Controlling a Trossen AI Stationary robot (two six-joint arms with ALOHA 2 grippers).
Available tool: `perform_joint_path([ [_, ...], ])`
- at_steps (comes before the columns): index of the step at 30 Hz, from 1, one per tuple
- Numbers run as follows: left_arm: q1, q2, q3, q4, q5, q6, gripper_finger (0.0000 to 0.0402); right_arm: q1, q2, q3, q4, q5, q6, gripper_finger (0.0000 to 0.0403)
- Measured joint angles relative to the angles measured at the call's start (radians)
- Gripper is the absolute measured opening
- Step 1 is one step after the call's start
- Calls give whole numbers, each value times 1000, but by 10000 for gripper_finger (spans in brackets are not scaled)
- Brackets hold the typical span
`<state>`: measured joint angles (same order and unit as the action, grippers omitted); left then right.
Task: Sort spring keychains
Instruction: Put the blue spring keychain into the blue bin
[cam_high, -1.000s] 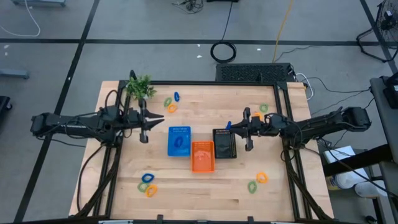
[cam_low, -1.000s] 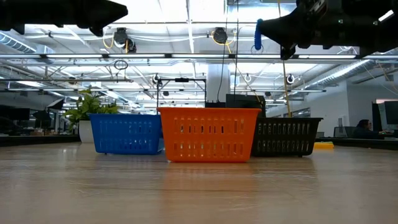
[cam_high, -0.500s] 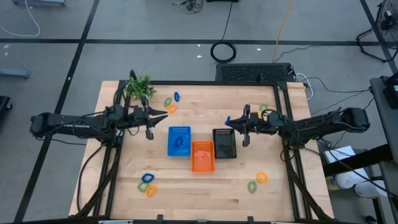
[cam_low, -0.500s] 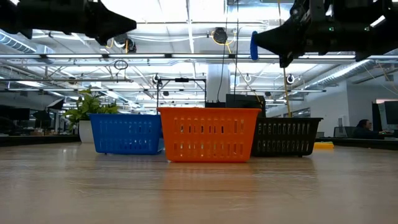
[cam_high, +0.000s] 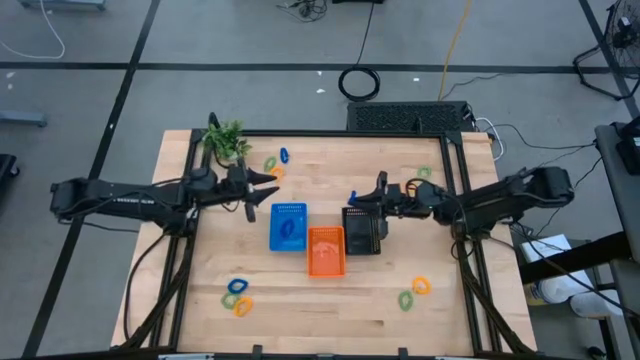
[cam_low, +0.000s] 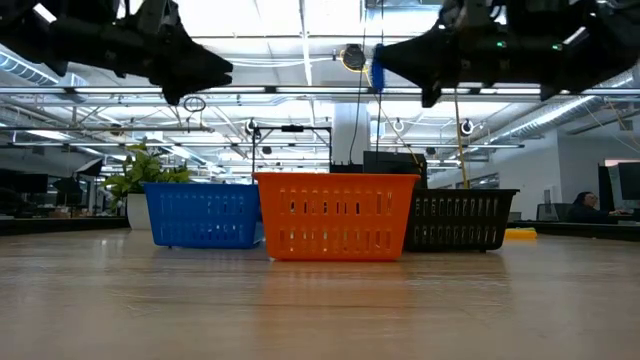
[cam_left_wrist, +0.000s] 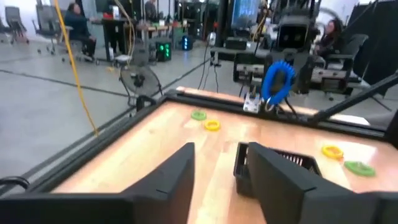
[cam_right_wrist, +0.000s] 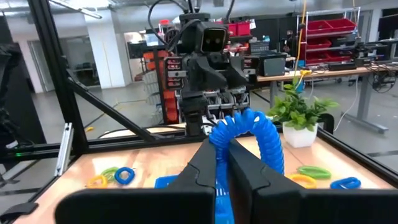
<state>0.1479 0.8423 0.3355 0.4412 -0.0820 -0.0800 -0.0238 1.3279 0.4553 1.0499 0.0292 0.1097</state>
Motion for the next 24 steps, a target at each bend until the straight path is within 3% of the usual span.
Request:
perform_joint_path([
  [6, -32, 92, 0, 57, 72, 15, 207, 0, 133, 108, -2, -5, 2, 4],
  [14, -80, 210, 0, 204, 84, 32, 212, 0, 252, 233, 1, -28, 1, 4],
  [24, -117, 320, 0, 352, 83, 46, 212, 2, 280, 313, -1, -86, -22, 4],
])
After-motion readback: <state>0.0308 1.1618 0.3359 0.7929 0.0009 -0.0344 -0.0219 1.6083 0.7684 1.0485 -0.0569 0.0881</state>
